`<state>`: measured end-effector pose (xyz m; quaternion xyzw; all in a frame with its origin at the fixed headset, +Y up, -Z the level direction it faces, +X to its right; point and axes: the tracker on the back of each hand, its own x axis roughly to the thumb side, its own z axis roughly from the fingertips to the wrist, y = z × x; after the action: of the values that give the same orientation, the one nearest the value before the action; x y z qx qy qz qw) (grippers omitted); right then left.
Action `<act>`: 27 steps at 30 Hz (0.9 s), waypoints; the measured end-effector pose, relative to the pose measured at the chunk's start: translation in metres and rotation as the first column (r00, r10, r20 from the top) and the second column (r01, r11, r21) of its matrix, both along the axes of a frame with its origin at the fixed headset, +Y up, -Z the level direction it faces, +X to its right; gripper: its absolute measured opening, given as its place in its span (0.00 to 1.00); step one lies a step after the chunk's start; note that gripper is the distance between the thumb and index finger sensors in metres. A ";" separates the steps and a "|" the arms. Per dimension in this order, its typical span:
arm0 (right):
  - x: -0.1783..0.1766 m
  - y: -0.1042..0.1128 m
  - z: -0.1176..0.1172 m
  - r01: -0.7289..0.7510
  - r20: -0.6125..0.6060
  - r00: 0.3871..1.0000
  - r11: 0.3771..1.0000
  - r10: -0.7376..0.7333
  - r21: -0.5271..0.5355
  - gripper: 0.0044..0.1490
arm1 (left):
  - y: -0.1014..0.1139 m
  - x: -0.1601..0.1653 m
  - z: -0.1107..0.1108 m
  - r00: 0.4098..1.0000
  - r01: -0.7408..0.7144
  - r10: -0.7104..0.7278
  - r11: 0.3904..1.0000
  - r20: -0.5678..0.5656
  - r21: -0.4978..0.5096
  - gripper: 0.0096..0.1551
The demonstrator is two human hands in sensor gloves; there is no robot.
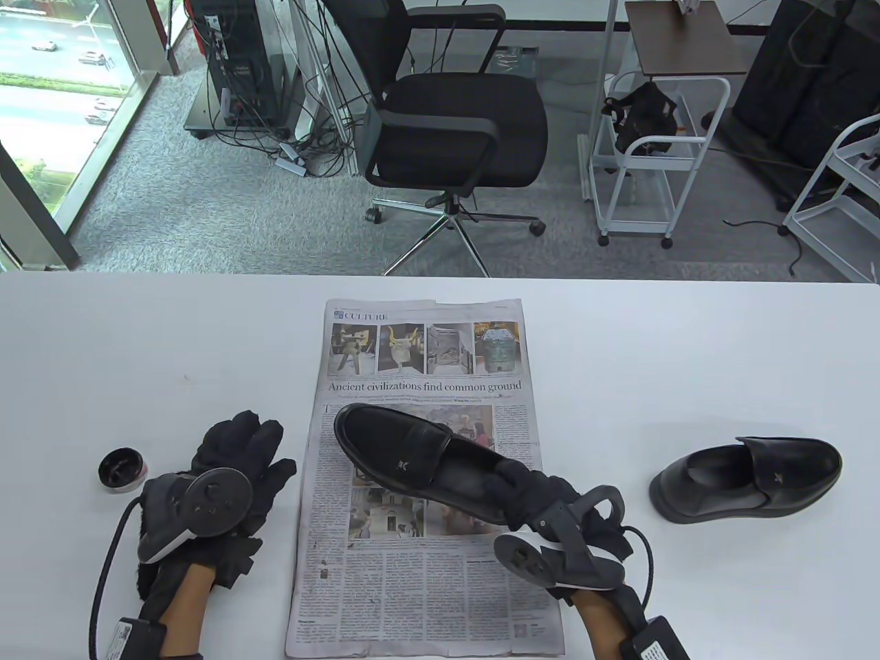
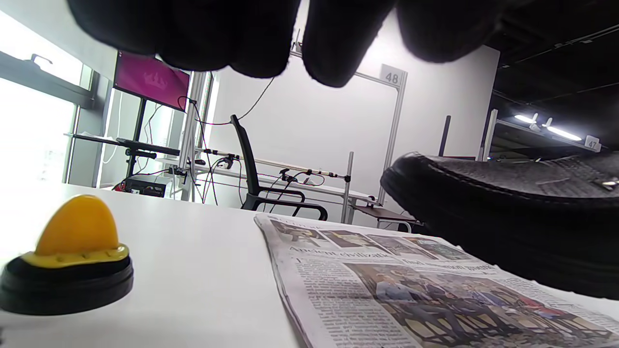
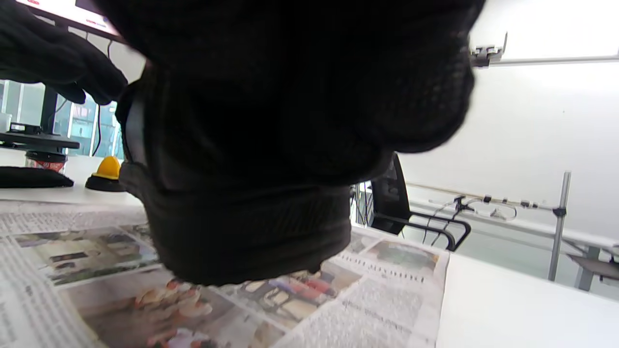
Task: Dip and apply built-in sponge shoe polish on shoes
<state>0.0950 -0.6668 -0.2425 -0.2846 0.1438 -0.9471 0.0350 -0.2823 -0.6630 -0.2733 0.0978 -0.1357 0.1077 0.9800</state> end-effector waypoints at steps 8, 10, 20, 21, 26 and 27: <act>-0.006 -0.025 -0.015 -0.066 0.015 0.997 0.966 0.072 -0.251 0.25 | -0.006 -0.004 -0.003 1.000 0.012 -0.012 0.999 -0.016 -0.029 0.37; -0.001 -0.029 -0.016 -0.028 0.025 0.999 0.930 0.039 -0.367 0.25 | -0.005 -0.003 -0.002 1.000 0.026 -0.026 1.000 -0.018 -0.006 0.36; -0.008 -0.037 -0.015 0.078 0.130 0.991 0.926 -0.032 -0.369 0.27 | 0.005 -0.039 -0.001 0.932 0.097 -0.139 0.985 -0.335 -0.139 0.31; -0.008 -0.037 -0.015 0.085 0.142 0.989 0.923 -0.033 -0.376 0.26 | 0.002 -0.045 -0.002 0.914 0.112 -0.175 0.976 -0.367 -0.187 0.31; -0.008 -0.038 -0.015 0.124 0.164 0.985 0.907 -0.062 -0.403 0.24 | -0.016 -0.069 -0.007 0.838 0.069 -0.252 0.929 -0.483 -0.364 0.32; -0.008 -0.038 -0.016 0.126 0.163 0.984 0.907 -0.064 -0.402 0.24 | -0.018 -0.072 -0.007 0.825 0.064 -0.268 0.919 -0.498 -0.388 0.32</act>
<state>0.0873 -0.7046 -0.2582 -0.2081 -0.0477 -0.9750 -0.0614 -0.3541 -0.6813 -0.2798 -0.0664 0.1603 0.0109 0.9848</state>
